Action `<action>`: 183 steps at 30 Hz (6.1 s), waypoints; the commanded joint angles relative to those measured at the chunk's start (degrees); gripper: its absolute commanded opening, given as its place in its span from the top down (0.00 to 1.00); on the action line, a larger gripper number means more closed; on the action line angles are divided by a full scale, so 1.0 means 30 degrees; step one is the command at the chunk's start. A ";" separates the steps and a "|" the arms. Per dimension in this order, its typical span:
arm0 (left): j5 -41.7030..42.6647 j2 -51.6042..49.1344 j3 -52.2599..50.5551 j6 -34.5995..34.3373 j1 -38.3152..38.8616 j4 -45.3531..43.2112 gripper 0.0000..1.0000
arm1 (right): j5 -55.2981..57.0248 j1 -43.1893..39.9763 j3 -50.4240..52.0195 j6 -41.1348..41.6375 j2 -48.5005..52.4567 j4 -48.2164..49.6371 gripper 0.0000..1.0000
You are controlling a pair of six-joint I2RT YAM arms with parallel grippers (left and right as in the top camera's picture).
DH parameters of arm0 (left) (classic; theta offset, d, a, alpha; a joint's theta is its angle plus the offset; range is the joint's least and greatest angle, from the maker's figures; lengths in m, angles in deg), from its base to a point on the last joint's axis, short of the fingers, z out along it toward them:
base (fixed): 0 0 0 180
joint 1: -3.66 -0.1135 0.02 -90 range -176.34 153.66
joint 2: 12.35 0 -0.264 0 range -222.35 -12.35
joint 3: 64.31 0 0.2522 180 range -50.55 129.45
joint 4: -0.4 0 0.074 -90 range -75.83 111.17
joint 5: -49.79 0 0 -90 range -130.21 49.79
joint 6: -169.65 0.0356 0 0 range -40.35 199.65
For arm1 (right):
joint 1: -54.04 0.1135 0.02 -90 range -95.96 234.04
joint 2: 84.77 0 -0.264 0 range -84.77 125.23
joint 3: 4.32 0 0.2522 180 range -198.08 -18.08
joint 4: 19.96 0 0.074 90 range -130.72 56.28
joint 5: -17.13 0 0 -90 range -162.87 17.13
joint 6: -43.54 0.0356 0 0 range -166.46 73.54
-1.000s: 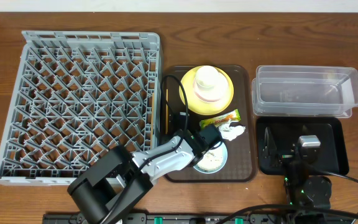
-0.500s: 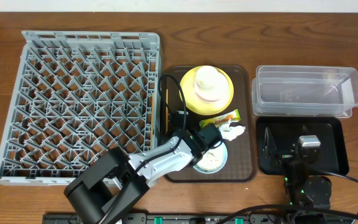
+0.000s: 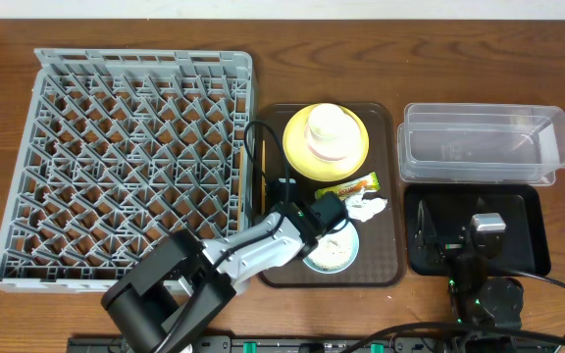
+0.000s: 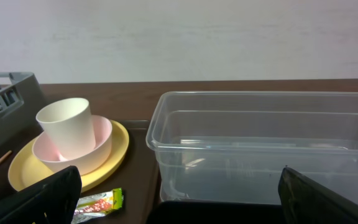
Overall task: Sort waste into correct bins and load items into the dishwasher
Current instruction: 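Close the left gripper on the second chopstick and lift it, then carry the second chopstick into the dish rack and release, then reach the right gripper to the white tissue on the tray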
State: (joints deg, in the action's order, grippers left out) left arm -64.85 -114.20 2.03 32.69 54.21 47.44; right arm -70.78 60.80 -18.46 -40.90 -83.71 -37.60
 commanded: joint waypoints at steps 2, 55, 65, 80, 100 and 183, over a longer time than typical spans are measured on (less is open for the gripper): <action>0.1974 -0.0299 -0.0240 -0.0408 -0.0918 0.0102 0.92 | -0.0007 0.0124 0.0022 -0.0168 -0.0044 -0.0080 0.01; 0.0984 0.0940 -0.1464 0.0401 -0.1042 -0.0423 0.84 | -0.0007 0.0124 0.0022 -0.0168 -0.0044 -0.0080 0.01; 0.4204 0.0940 -0.1508 0.0415 -0.1042 -0.1501 0.74 | -0.0007 0.0124 0.0022 -0.0168 -0.0044 -0.0080 0.01; 0.4998 0.0940 -0.1545 0.0415 -0.1042 -0.2193 0.92 | -0.0007 0.0124 0.0022 -0.0168 -0.0044 -0.0080 0.01; 0.2237 0.7861 -0.0437 0.3286 -0.1137 -0.0962 0.92 | -0.0007 0.0124 0.0022 -0.0168 -0.0044 -0.0080 0.01; 0.5872 1.1861 0.1224 0.7053 -1.0746 0.0656 0.20 | 0.0146 0.0124 0.0022 -0.0168 -0.0044 -0.0007 0.01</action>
State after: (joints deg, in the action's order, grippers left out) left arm -50.64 -79.81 4.50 54.22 24.31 49.39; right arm -70.76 60.80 -18.46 -40.88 -83.71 -37.58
